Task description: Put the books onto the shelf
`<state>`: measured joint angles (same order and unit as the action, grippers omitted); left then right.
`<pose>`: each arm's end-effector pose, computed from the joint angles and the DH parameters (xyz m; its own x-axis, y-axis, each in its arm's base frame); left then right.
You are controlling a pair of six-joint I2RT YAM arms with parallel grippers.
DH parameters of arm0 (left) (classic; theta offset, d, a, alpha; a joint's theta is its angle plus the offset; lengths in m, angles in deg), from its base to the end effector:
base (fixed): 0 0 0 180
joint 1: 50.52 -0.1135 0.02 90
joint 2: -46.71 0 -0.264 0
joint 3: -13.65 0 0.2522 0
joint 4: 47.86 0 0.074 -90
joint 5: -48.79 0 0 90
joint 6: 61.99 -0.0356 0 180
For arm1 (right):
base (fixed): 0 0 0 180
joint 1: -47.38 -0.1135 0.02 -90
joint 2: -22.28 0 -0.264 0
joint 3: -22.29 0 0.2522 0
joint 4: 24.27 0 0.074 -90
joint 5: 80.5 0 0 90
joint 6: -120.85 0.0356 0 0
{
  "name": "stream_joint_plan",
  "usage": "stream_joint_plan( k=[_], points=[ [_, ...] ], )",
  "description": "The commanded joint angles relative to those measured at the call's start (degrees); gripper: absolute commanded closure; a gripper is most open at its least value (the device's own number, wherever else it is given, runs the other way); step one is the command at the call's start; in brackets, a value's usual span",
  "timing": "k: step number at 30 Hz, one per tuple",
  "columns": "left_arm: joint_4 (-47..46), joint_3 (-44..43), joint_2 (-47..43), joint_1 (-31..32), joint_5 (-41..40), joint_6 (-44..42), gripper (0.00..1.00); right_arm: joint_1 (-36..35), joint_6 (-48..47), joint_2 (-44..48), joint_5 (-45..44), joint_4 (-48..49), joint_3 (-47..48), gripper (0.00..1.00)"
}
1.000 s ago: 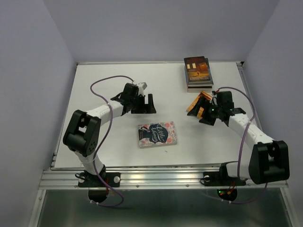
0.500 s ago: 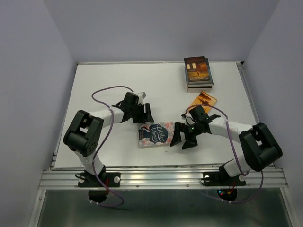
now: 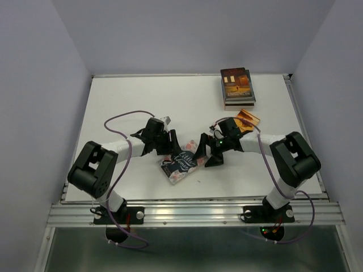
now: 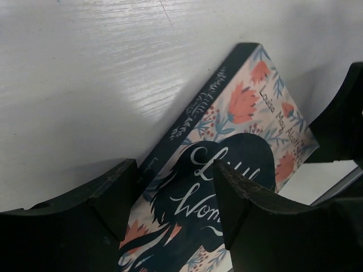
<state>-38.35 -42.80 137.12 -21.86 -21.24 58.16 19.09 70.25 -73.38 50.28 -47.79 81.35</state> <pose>0.2654 -0.1589 0.1627 -0.8577 -0.0692 -0.5095 0.2746 0.7761 -0.5677 0.2521 0.1621 0.1383 -0.9996 0.0078 -0.0255 -0.0141 0.6569 0.7538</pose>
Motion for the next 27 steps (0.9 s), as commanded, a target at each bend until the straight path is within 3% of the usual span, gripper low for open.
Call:
stream_joint_plan(
  k=[1, 9, 14, 17, 27],
  points=[
    [2.23, 1.04, -1.91, 2.18, -0.37, 1.84, 0.33, -0.53, 1.12, -4.71, -17.48, 8.53, 6.54, 0.01],
    [1.97, 1.39, -3.66, 3.68, -1.15, 3.16, 0.34, 0.17, 2.44, -17.18, -15.46, 11.96, 21.57, 0.01],
    [1.35, 3.05, -6.21, 3.77, -1.51, 4.74, 0.37, 1.48, -3.09, -15.0, -24.59, 5.64, 23.95, 0.0],
    [1.09, 3.41, -6.13, 3.77, -2.74, 5.0, 0.38, 2.1, -6.34, -12.72, -27.24, 1.16, 23.79, 0.0],
    [-3.31, 3.59, -3.05, 3.77, -4.23, 8.61, 0.52, 1.58, -12.06, -9.11, -16.18, -8.96, 14.3, 0.0]
  ],
)
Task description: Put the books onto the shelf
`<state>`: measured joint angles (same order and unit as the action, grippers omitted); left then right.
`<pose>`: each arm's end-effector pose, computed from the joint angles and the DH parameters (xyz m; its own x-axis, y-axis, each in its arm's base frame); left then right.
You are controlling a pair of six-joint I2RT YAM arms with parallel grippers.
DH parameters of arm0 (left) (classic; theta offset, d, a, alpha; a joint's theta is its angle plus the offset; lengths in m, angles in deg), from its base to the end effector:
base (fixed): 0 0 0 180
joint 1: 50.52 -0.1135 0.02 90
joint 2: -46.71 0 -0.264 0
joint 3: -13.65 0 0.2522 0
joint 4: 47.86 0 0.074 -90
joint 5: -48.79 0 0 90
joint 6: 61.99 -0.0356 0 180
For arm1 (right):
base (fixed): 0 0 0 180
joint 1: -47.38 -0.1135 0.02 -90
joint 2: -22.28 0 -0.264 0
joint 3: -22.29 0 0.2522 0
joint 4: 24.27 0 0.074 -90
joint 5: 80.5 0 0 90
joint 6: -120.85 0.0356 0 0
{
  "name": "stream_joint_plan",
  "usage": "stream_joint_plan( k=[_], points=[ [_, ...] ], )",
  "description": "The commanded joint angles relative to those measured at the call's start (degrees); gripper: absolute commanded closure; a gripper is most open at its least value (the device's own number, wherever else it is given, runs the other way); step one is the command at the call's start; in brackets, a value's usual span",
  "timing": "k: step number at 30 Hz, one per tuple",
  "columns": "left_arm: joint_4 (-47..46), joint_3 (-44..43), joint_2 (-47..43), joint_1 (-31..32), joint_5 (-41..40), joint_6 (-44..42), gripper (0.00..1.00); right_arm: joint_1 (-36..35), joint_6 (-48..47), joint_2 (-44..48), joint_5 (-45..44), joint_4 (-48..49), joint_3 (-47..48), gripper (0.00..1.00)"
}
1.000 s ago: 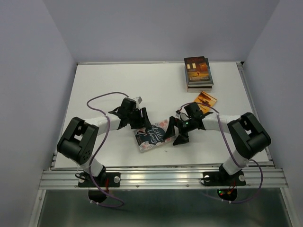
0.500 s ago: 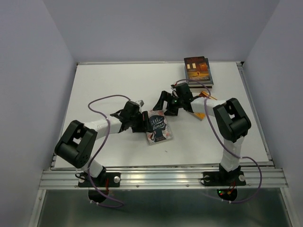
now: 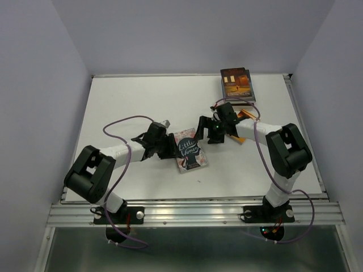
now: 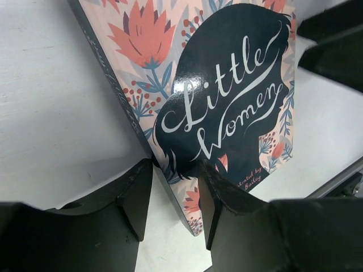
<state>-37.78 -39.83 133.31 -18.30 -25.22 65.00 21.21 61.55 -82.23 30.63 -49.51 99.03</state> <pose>0.2439 -0.1653 0.1652 -0.8732 -0.1334 -0.4688 0.1966 0.7837 -0.5892 0.3298 0.1764 0.1659 -0.9258 0.0757 -0.3703 -0.1551 0.8174 0.5548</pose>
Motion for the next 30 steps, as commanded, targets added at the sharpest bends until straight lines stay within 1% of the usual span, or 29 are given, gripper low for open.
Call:
stream_joint_plan(
  k=[1, 3, 4, 8, 9, 12, 13, 15, 17, 19, 21, 24, 26, 28, 30],
  points=[
    [-4.05, 0.44, 1.28, 0.2, -0.26, 1.94, 0.53, -1.24, -3.71, -0.78, 5.83, -7.41, -4.17, 0.0],
    [-4.66, 0.44, 1.72, 0.2, -0.08, 2.47, 0.54, -2.21, -3.8, -1.31, 8.31, -7.32, -4.88, 0.03],
    [-5.36, 0.52, 2.24, 0.2, 0.44, 2.73, 0.54, -2.91, -3.89, -2.01, 11.54, -7.15, -5.15, 0.07],
    [-7.21, 0.61, 3.82, 0.2, 1.41, 3.7, 0.56, -3.45, -4.07, -2.63, 17.1, -6.53, -5.59, 0.21],
    [-7.48, 0.53, 4.18, 0.2, 1.68, 4.05, 0.57, -3.45, -4.33, -2.54, 18.67, -6.36, -5.5, 0.27],
    [-7.83, 0.44, 4.8, 0.2, 2.12, 4.49, 0.58, -3.45, -4.16, -1.93, 21.58, -5.92, -4.62, 0.39],
    [-8.09, 0.61, 4.8, 0.2, 2.03, 4.84, 0.59, -3.45, -3.89, -1.58, 23.24, -5.57, -4.19, 0.48],
    [-8.27, 0.88, 4.71, 0.2, 1.86, 5.11, 0.59, -3.45, -3.63, -0.44, 24.92, -5.13, -2.52, 0.59],
    [-8.36, 0.88, 4.45, 0.2, 1.77, 5.19, 0.6, -3.45, -3.28, 0.36, 25.72, -5.04, -1.46, 0.62],
    [-8.36, 0.97, 4.01, 0.2, 1.5, 5.28, 0.6, -3.45, -2.93, 1.32, 25.63, -4.78, -0.23, 0.69],
    [-8.27, 1.05, 3.83, 0.12, 1.24, 5.28, 0.6, -3.45, -2.31, 1.76, 25.37, -4.6, 0.12, 0.71],
    [-7.92, 0.97, 3.48, 0.2, 0.8, 5.28, 0.6, -3.45, -1.43, 2.64, 23.62, -3.63, 0.04, 0.83],
    [-7.04, 0.88, 2.95, 0.2, 0.19, 5.28, 0.6, -3.45, -0.56, 3.34, 22.65, -2.76, -0.4, 0.99],
    [-5.12, 0.18, 2.34, 0.12, -1.3, 5.02, 0.59, -3.45, -0.38, 4.39, 21.6, -1.53, -0.84, 0.99],
    [-3.53, -0.87, 0.59, -0.15, -3.49, 4.93, 0.56, -2.05, -0.29, 5.54, 21.24, -0.74, -0.93, 0.99]
  ],
)
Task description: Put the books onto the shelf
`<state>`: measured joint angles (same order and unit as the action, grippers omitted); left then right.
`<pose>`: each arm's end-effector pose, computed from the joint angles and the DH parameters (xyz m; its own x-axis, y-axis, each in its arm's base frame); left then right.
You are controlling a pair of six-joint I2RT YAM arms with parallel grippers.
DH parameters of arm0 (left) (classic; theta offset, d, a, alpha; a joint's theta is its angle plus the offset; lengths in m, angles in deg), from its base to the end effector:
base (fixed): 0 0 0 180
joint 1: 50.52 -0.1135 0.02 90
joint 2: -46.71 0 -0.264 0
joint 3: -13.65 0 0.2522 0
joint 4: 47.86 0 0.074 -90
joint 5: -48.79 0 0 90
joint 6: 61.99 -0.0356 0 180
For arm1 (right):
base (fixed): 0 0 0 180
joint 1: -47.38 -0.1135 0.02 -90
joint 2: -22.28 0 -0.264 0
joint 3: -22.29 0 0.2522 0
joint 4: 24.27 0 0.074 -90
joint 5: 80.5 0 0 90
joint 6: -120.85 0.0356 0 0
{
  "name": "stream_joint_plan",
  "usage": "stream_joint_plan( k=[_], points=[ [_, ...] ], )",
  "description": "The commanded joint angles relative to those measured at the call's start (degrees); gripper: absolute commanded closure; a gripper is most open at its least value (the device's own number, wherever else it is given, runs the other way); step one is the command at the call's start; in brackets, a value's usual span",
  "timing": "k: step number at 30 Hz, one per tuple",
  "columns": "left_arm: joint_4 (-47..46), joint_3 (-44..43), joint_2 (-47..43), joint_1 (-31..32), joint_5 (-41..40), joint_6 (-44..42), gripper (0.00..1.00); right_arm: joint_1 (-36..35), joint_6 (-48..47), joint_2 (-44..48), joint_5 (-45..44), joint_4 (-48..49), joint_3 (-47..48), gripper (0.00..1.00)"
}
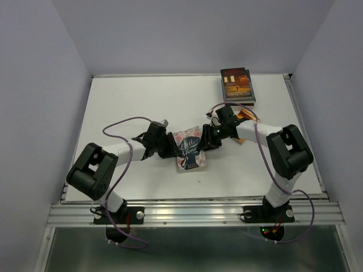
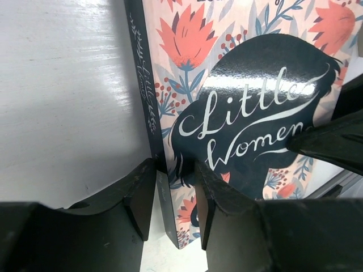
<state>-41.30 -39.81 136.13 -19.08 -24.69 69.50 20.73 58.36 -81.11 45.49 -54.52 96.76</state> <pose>0.2517 -0.1657 0.1563 -0.8817 -0.2054 -0.4248 0.1265 0.7644 -0.6322 0.3075 0.1777 0.1601 -0.9727 -0.0700 -0.2215 -0.2061 0.6995 0.6843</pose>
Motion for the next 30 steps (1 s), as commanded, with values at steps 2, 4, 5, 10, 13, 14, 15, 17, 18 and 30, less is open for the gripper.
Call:
stream_joint_plan(
  k=[2, 4, 5, 10, 13, 14, 15, 17, 18, 30],
  points=[
    [2.53, -1.69, -4.68, -0.15, -5.26, 0.6, 0.54, -0.25, 3.78, 6.87, 6.46, 7.07, 0.38, 0.99],
    [3.77, -2.39, -6.89, -1.38, -6.93, 0.95, 0.51, 1.86, 4.92, 8.9, 8.47, 12.67, -1.2, 0.99],
    [3.95, -2.4, -9.6, -2.6, -7.37, 0.96, 0.47, 2.57, 6.4, 9.87, 9.53, 14.71, -2.08, 0.99],
    [4.39, -2.4, -16.47, -5.16, -8.87, -0.53, 0.31, 3.28, 14.3, 10.23, 18.04, 29.36, -7.0, 0.99],
    [4.74, -1.87, -17.09, -5.6, -8.78, -1.33, 0.31, 3.28, 15.82, 8.39, 18.95, 32.14, -8.59, 0.99],
    [4.83, -1.61, -17.01, -5.69, -8.78, -1.24, 0.31, 3.28, 15.39, 8.21, 18.77, 32.14, -8.85, 0.99],
    [4.83, -1.0, -16.83, -5.95, -8.6, -0.98, 0.31, 3.28, 15.21, 8.12, 18.68, 32.22, -8.94, 0.99],
    [4.74, -0.55, -16.57, -6.21, -8.6, -0.72, 0.31, 3.28, 14.77, 8.03, 18.33, 32.14, -8.68, 0.99],
    [4.57, -0.29, -16.48, -6.3, -8.52, -0.54, 0.31, 3.28, 14.51, 7.95, 18.15, 31.96, -8.42, 0.99],
    [2.02, 5.42, -12.27, -6.22, -0.62, -0.45, 0.33, 3.28, -6.23, 1.89, 1.28, 7.53, 1.34, 0.49]
  ],
)
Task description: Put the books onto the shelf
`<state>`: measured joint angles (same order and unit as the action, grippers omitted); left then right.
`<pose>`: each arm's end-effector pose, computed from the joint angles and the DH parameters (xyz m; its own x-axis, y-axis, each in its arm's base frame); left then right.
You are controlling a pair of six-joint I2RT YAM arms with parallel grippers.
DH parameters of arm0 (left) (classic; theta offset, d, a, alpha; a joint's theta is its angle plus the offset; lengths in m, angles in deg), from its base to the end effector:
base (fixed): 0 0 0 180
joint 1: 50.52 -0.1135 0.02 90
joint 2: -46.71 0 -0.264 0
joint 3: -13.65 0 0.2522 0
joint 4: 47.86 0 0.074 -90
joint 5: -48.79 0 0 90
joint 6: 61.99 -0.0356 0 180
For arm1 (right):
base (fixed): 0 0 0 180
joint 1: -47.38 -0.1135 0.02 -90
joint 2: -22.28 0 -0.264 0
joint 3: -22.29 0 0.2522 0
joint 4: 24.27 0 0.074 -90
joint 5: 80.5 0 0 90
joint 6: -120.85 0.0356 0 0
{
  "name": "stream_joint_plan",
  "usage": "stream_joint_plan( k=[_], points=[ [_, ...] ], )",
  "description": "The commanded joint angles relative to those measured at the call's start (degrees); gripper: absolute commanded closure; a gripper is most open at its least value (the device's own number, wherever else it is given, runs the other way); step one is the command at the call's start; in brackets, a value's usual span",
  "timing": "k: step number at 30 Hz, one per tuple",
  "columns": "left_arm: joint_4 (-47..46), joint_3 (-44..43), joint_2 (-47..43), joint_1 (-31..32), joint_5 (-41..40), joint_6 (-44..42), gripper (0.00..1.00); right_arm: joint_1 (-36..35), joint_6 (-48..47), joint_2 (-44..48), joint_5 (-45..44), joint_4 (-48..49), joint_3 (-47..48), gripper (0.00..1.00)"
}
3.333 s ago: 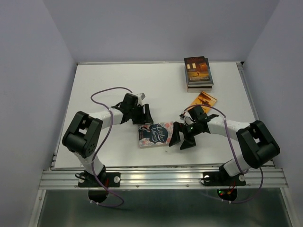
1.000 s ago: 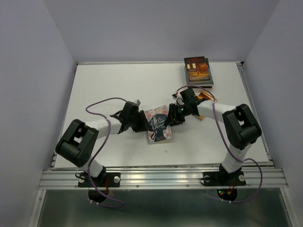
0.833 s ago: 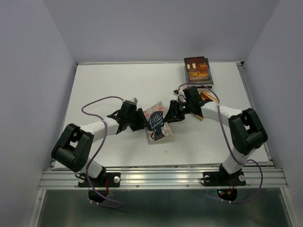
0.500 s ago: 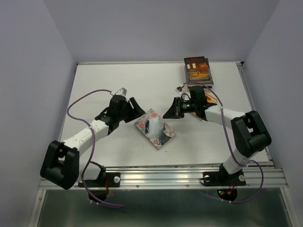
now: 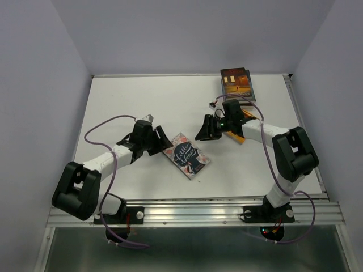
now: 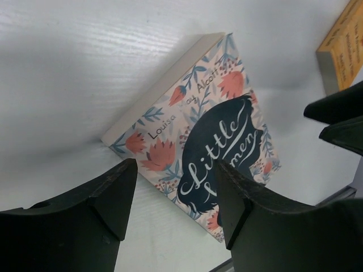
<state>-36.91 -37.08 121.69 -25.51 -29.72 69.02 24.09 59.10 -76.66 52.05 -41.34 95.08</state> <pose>0.2421 -0.1208 0.2021 -0.7628 -0.3537 -0.5413 0.0812 0.7781 -0.6228 0.3216 0.1646 0.1945 -0.9062 -0.0105 -0.4227 -0.3576 0.5526 0.7528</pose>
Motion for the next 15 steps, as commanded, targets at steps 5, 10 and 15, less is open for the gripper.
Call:
stream_joint_plan(
  k=[5, 10, 15],
  points=[
    [-7.21, 3.05, 6.49, 1.96, 6.09, 1.96, 0.38, -2.02, -10.67, -6.35, -3.44, -6.71, 4.78, 0.34],
    [-8.17, 3.04, 9.57, 2.58, 5.83, 2.93, 0.45, -4.22, -11.29, -8.91, -0.99, -7.93, 5.57, 0.35],
    [-8.62, 3.66, 9.22, 2.58, 4.08, 4.33, 0.5, -4.75, -9.97, -5.41, 3.15, -8.2, 5.05, 0.41]
  ],
)
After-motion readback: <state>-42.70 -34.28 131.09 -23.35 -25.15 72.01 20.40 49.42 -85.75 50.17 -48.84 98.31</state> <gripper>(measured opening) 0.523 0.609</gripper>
